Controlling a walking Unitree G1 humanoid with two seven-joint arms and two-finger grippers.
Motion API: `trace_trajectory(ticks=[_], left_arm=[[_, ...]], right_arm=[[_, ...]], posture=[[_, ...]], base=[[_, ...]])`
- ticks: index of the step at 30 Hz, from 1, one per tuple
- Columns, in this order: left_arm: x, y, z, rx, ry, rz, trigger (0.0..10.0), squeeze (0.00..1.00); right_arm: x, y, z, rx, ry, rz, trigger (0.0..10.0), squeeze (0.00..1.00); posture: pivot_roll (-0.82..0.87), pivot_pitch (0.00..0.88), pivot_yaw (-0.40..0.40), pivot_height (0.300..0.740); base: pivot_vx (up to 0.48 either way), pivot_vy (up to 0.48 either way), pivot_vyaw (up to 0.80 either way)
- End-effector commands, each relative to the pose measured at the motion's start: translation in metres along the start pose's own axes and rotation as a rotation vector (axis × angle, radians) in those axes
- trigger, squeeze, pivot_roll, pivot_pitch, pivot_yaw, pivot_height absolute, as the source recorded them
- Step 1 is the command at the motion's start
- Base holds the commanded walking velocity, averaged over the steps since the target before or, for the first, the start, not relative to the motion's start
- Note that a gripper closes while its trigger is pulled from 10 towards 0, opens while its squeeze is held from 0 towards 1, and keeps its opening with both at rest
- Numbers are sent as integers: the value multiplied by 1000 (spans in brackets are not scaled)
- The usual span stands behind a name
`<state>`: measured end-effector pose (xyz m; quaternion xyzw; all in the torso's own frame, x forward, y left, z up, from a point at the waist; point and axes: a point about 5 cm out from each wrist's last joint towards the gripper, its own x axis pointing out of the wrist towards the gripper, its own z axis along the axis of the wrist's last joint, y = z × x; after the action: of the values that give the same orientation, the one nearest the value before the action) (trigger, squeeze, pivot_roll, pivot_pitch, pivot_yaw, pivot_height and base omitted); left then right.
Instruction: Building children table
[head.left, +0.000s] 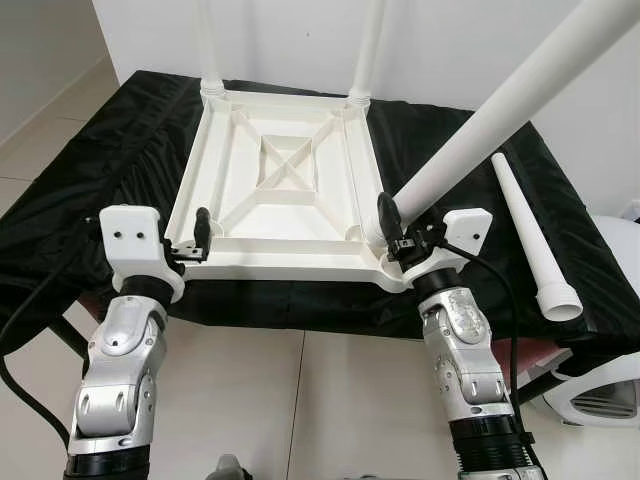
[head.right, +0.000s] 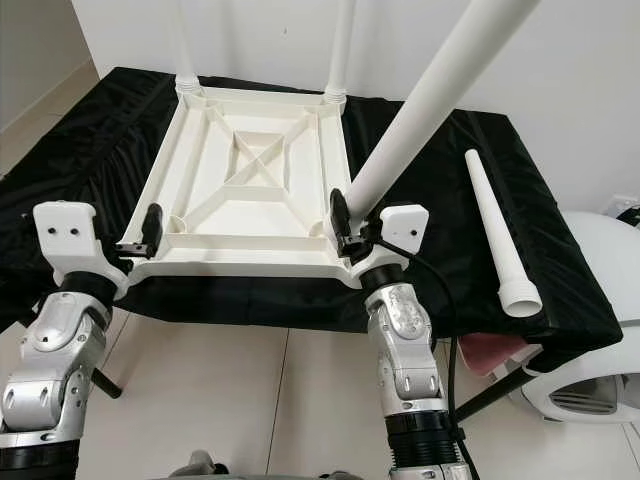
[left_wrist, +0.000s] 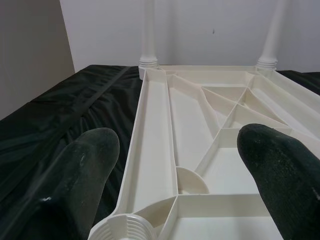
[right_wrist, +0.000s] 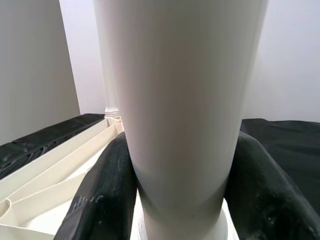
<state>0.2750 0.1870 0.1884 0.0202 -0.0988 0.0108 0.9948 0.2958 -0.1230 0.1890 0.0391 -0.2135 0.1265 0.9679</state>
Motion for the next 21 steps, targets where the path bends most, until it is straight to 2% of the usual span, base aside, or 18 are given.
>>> trace_trajectory(ticks=[1, 5, 21], left_arm=[[0, -1, 5, -5, -27, 27, 10000, 0], [0, -1, 7, -10, -33, 22, 10000, 0], [-1, -5, 9, -31, -41, 4, 10000, 0]], right_arm=[[-1, -4, -1, -19, 0, -7, 10000, 0], [-1, -5, -2, -28, 2, -9, 10000, 0], [-2, -7, -3, -51, 2, -15, 10000, 0]], posture=[[22, 43, -35, 740], [22, 46, -31, 740], [20, 57, -30, 740]], base=[[0, 0, 0], [122, 0, 0], [294, 0, 0]])
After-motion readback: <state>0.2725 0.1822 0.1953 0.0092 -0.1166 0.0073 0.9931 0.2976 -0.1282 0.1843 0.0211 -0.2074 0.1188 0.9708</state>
